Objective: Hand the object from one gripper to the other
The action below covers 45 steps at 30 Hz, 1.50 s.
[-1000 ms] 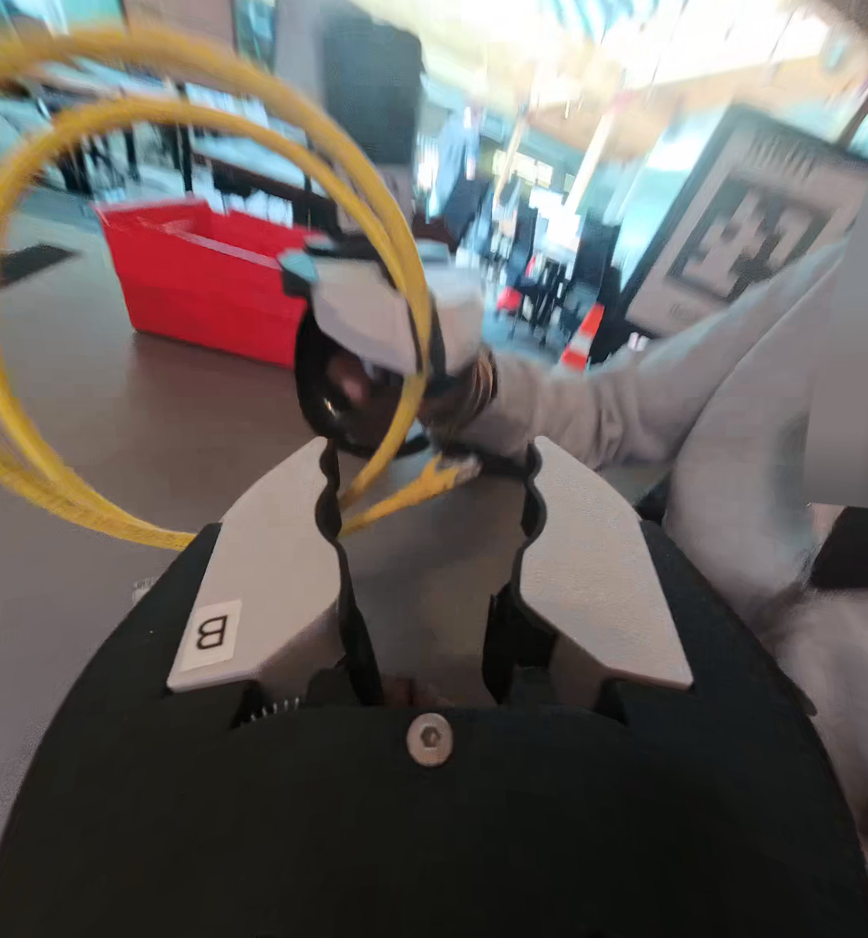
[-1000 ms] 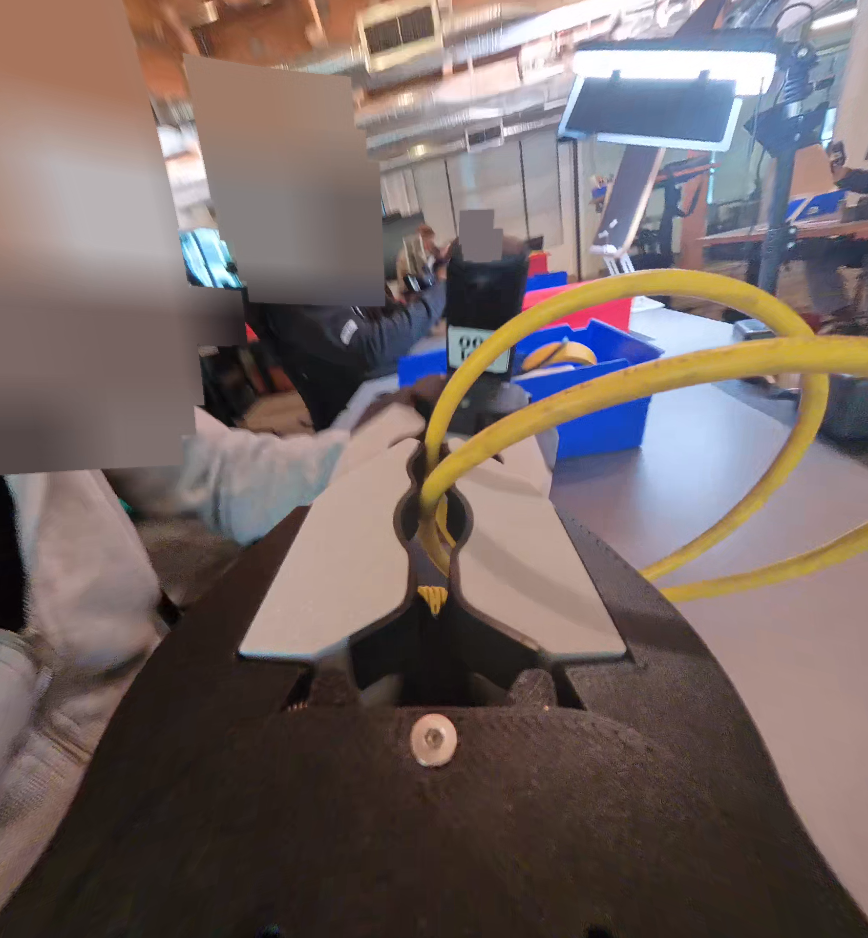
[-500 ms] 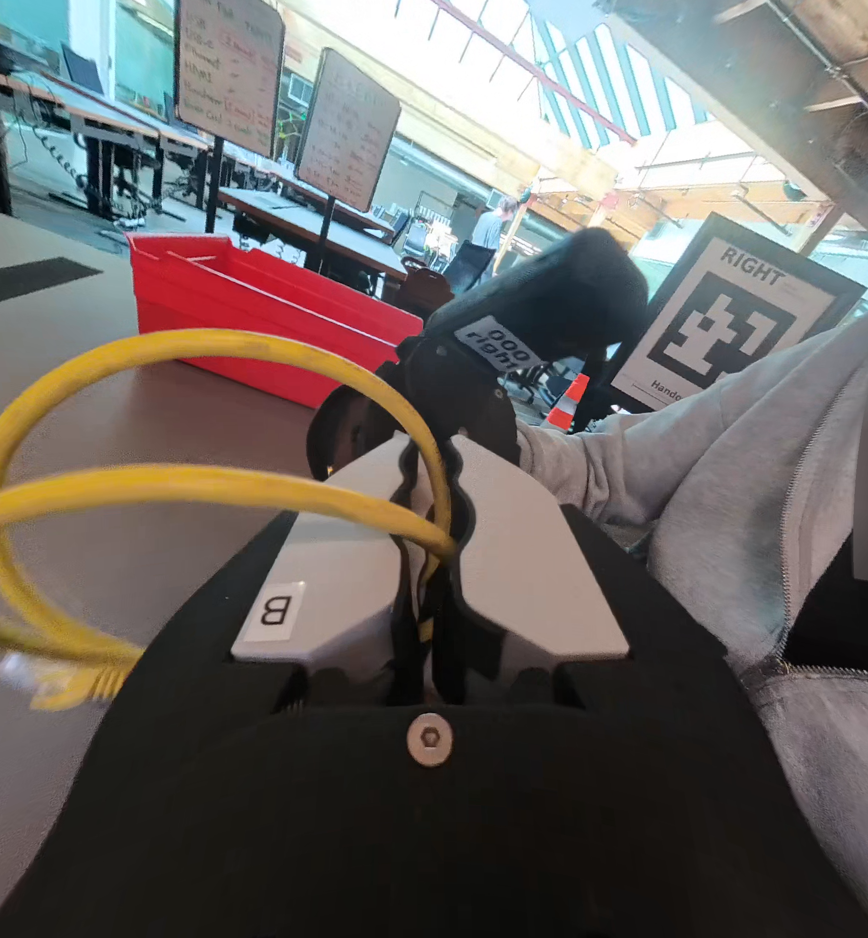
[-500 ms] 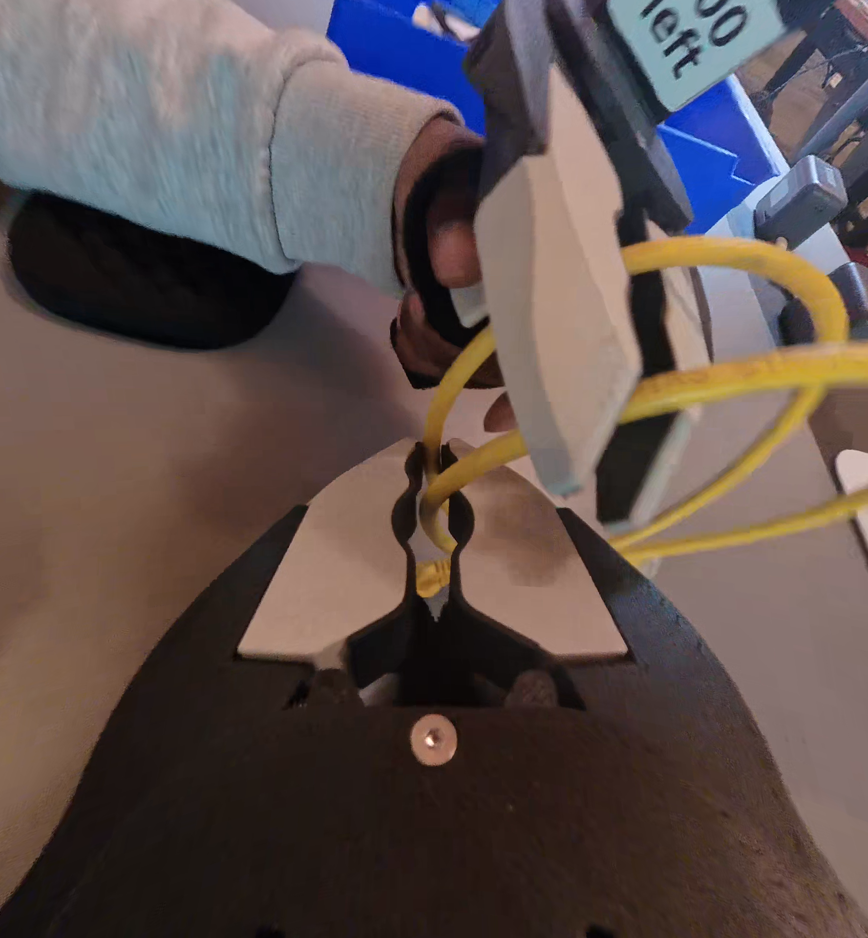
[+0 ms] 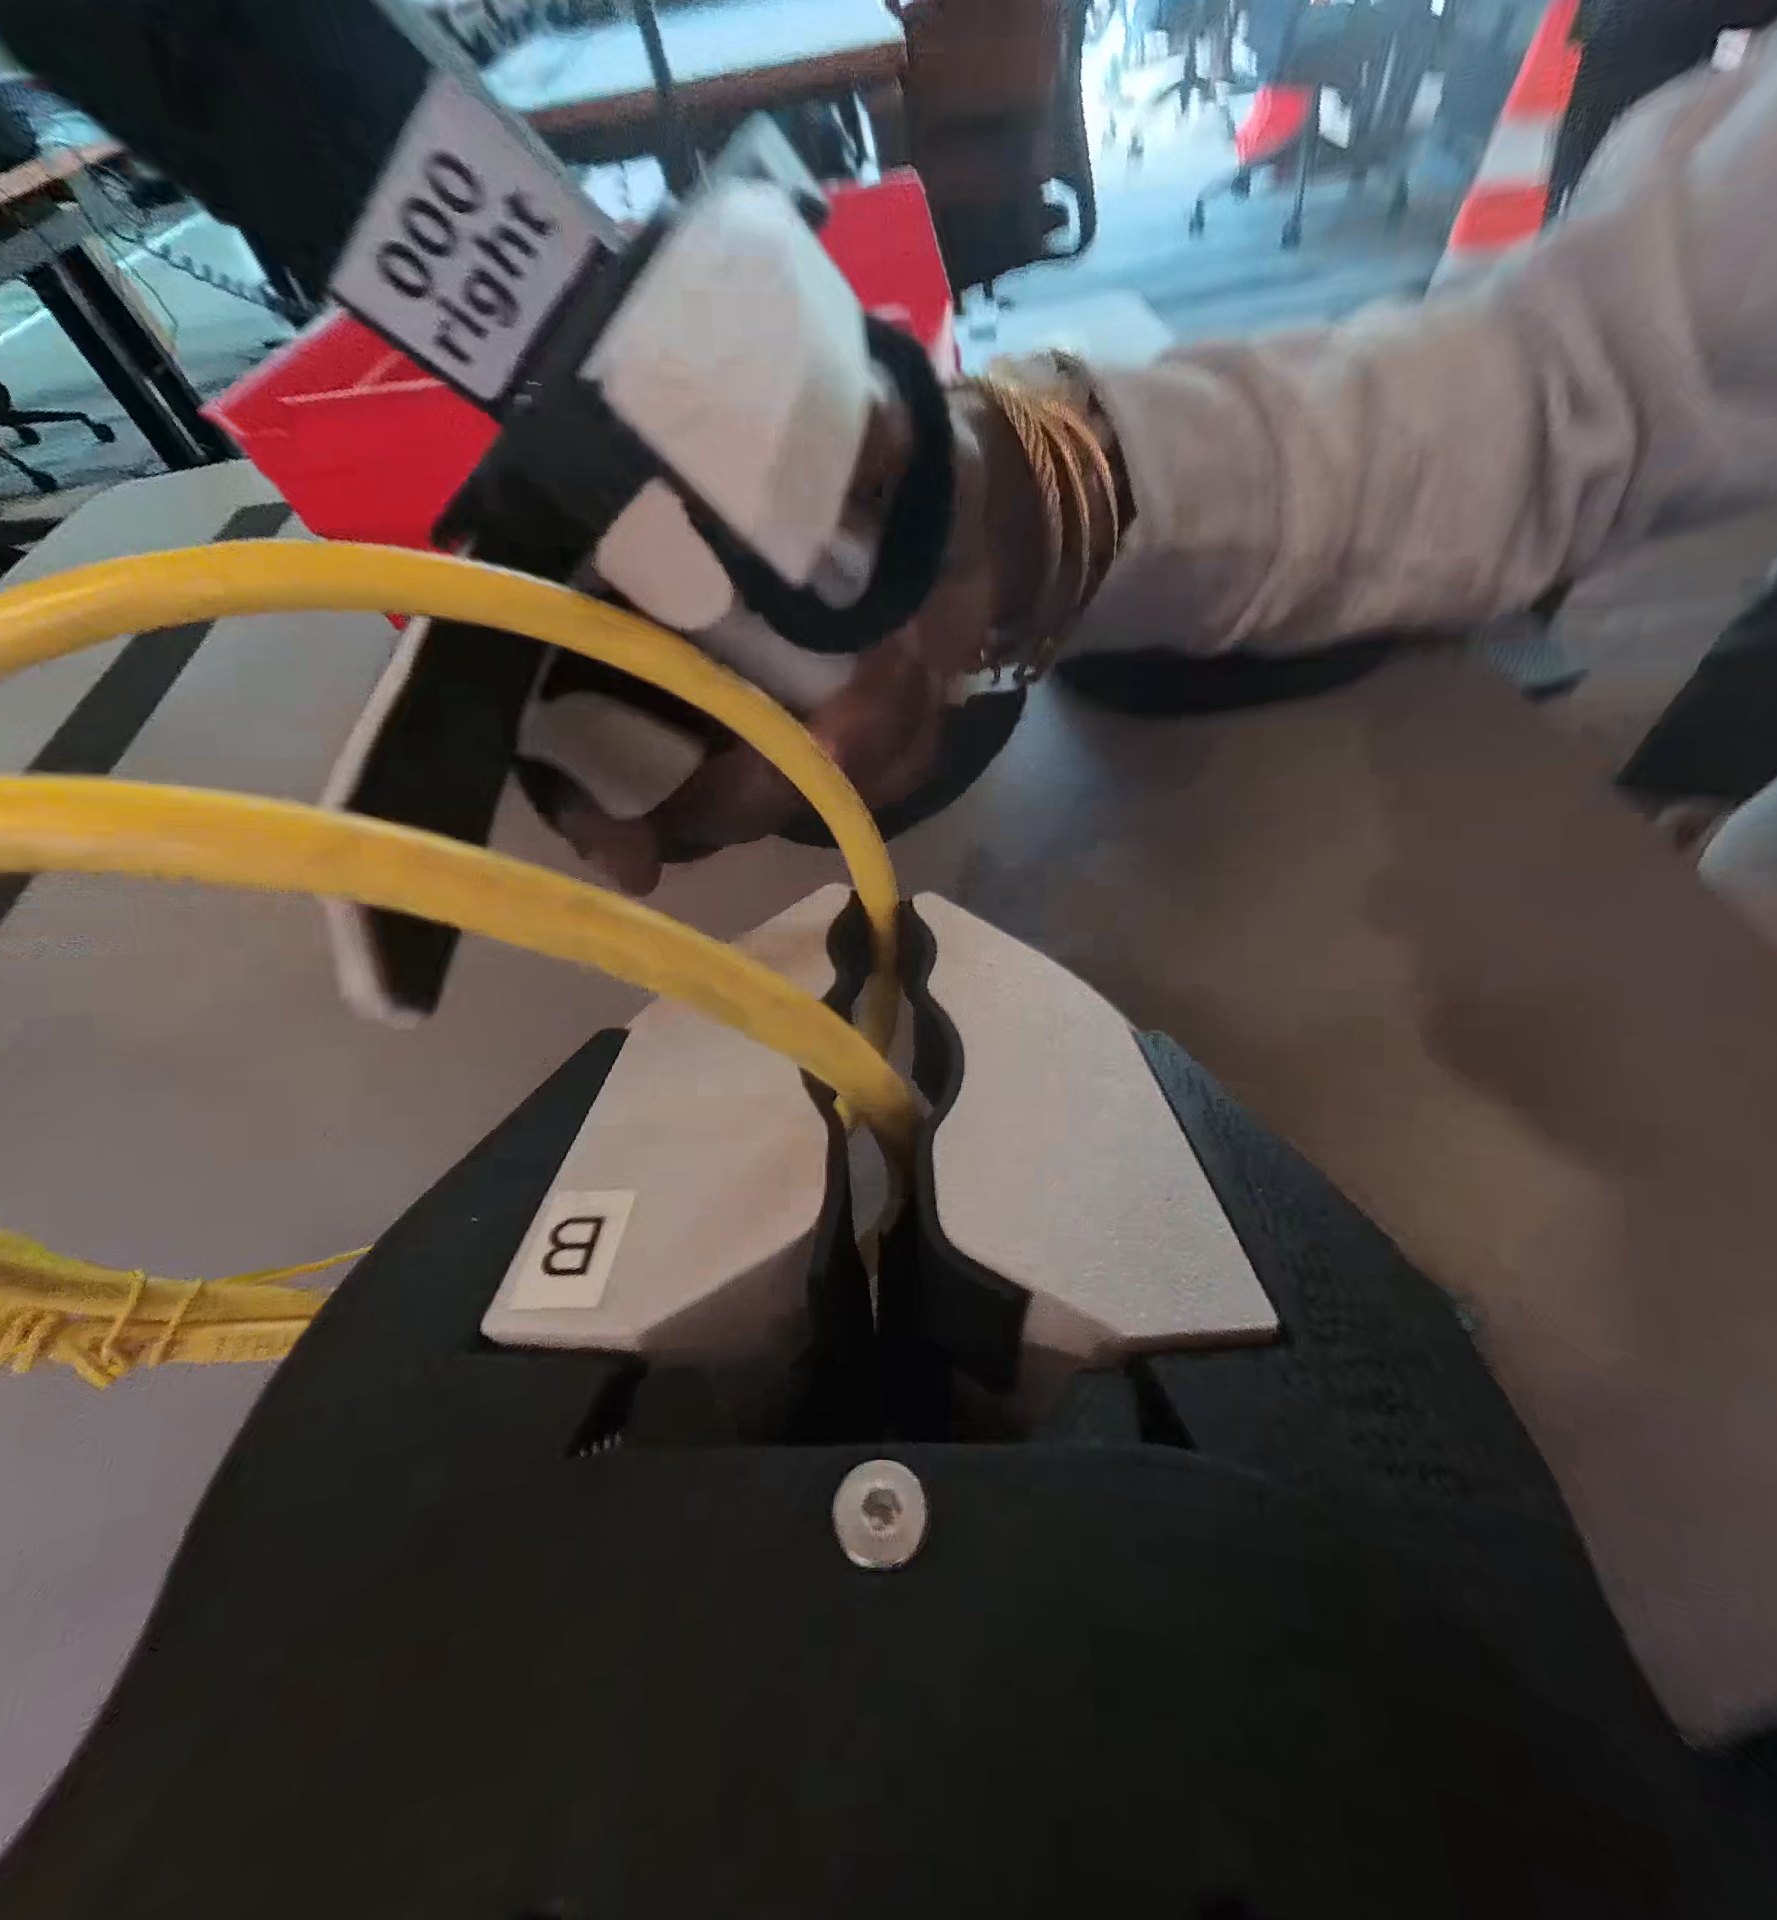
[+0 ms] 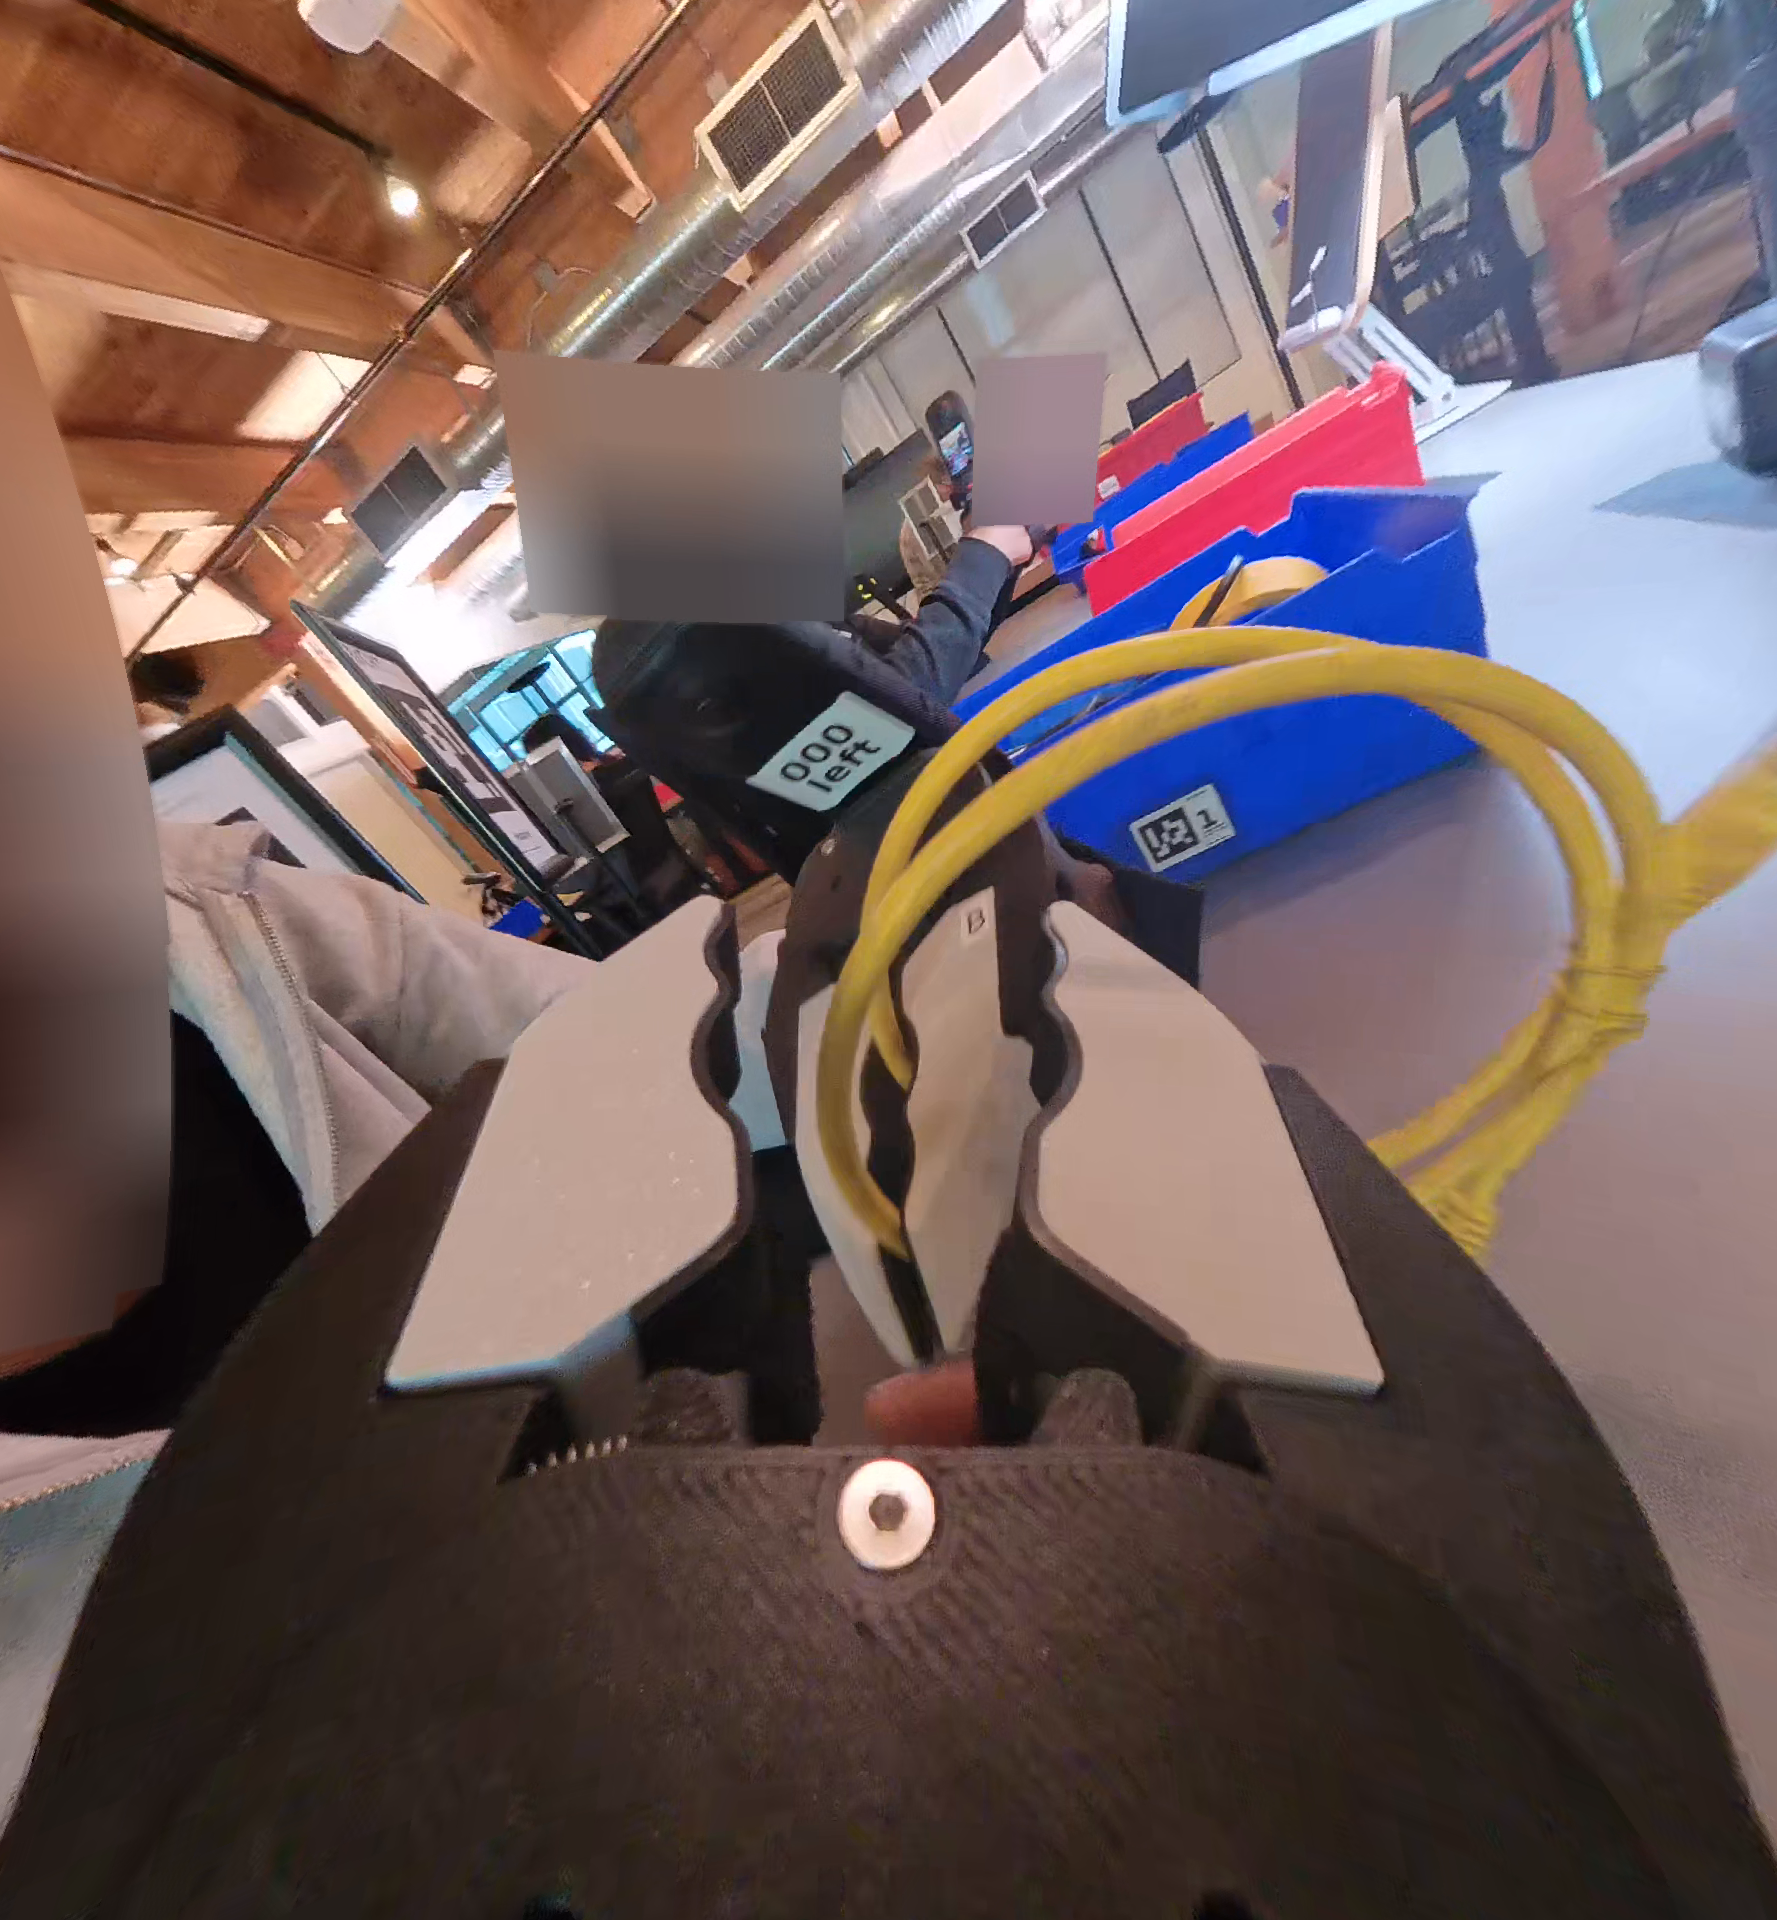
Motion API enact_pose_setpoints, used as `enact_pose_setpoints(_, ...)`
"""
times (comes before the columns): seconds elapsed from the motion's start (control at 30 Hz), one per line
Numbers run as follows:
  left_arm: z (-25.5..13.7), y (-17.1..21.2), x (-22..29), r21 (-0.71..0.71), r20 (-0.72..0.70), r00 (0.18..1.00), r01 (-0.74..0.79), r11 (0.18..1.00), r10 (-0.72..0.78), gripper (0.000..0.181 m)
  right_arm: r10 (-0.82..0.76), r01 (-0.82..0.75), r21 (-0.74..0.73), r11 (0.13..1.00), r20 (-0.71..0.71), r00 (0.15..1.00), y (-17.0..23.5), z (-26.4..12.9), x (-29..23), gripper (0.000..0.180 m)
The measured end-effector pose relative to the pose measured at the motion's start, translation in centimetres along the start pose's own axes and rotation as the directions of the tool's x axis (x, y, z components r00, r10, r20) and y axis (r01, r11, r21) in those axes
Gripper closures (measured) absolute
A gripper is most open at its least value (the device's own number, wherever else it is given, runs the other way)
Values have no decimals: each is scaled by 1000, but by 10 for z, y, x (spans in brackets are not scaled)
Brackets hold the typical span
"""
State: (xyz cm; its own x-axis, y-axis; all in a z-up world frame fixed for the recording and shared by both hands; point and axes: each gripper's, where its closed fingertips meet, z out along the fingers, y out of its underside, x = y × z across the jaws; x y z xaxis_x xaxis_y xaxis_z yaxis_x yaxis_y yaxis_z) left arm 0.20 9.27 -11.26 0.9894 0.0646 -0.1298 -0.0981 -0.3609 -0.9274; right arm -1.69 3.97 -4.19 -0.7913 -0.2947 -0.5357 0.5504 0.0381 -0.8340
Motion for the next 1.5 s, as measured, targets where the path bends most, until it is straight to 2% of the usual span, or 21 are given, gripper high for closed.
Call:
enact_pose_setpoints(0.07, 5, 7, 4, -56, -4, 998, -55, 997, 55, 175, 34, -34, 2, 999, 28, 999, 4, 8, -2, 130)
enact_pose_setpoints(0.13, 8, 11, 6, -83, -5, 998, -70, 994, 70, 175, 37, -37, 5, 999, 42, 998, 7, 11, -4, 158)
enact_pose_setpoints(0.2, 7, 11, 5, -69, -10, 999, -48, 996, 48, 165, -37, 37, -4, 999, 32, 999, 8, 10, -6, 165)
enact_pose_setpoints(0.27, 1, 0, 4, 17, -30, 999, 23, 1000, -23, 155, -133, 133, -24, 991, 4, 991, 7, 7, -7, 172)
enact_pose_setpoints(0.33, -11, -17, 4, 138, -107, 984, 155, 978, -141, 130, -251, 250, -44, 967, -29, 967, 6, 5, -8, 173)
enact_pose_setpoints(0.43, -38, -47, -10, 340, -180, 942, 331, 880, -285, 120, -449, 443, -90, 892, -53, 892, 8, 5, -12, 174)
enact_pose_setpoints(0.5, -53, -59, -21, 432, -203, 915, 403, 807, -349, 120, -573, 559, -160, 814, -53, 818, 16, 8, -13, 174)
enact_pose_setpoints(0.6, -57, -63, -25, 446, -252, 875, 484, 753, -414, 123, -713, 665, -337, 666, -24, 701, 39, 14, -5, 174)
enact_pose_setpoints(0.7, -60, -72, -17, 468, -341, 850, 525, 711, -403, 141, -798, 694, -507, 511, 20, 603, 63, 16, 12, 174)
enact_pose_setpoints(0.77, -55, -66, -20, 439, -320, 848, 529, 727, -423, 155, -830, 700, -556, 449, 31, 557, 69, 16, 19, 174)
enact_pose_setpoints(0.83, -53, -61, -22, 441, -269, 870, 493, 750, -413, 168, -836, 696, -581, 423, 46, 546, 74, 15, 22, 173)
enact_pose_setpoints(0.9, -52, -60, -21, 434, -254, 883, 469, 769, -395, 170, -831, 676, -599, 429, 32, 556, 74, 13, 25, 173)
enact_pose_setpoints(0.97, -50, -58, -22, 428, -213, 903, 429, 796, -373, 172, -800, 657, -585, 475, 24, 600, 74, 10, 24, 155)
enact_pose_setpoints(1.07, -44, -47, -27, 376, -52, 955, 289, 880, -292, 175, -679, 574, -508, 642, -30, 734, 60, 3, 17, 128)
enact_pose_setpoints(1.17, -31, -28, -36, 221, 158, 976, 110, 969, -147, 175, -514, 461, -306, 833, -119, 849, 24, -6, 9, 121)
enact_pose_setpoints(1.23, -21, -13, -43, 79, 283, 959, -8, 997, -15, 175, -427, 397, -176, 901, -199, 882, 2, -11, 11, 118)
enact_pose_setpoints(1.3, -12, -3, -50, -44, 380, 919, -92, 995, 102, 175, -399, 385, -108, 917, -267, 877, -8, -10, 15, 122)
enact_pose_setpoints(1.37, -5, 2, -52, -138, 432, 878, -160, 977, 205, 175, -414, 401, -108, 910, -324, 851, -8, -5, 20, 137)
enact_pose_setpoints(1.43, 0, 2, -51, -171, 451, 853, -207, 963, 263, 174, -465, 435, -168, 885, -382, 799, -4, -3, 27, 168)
enact_pose_setpoints(1.5, 0, 0, -50, -154, 450, 853, -215, 964, 263, 165, -539, 493, -220, 842, -399, 742, -3, -5, 29, 172)
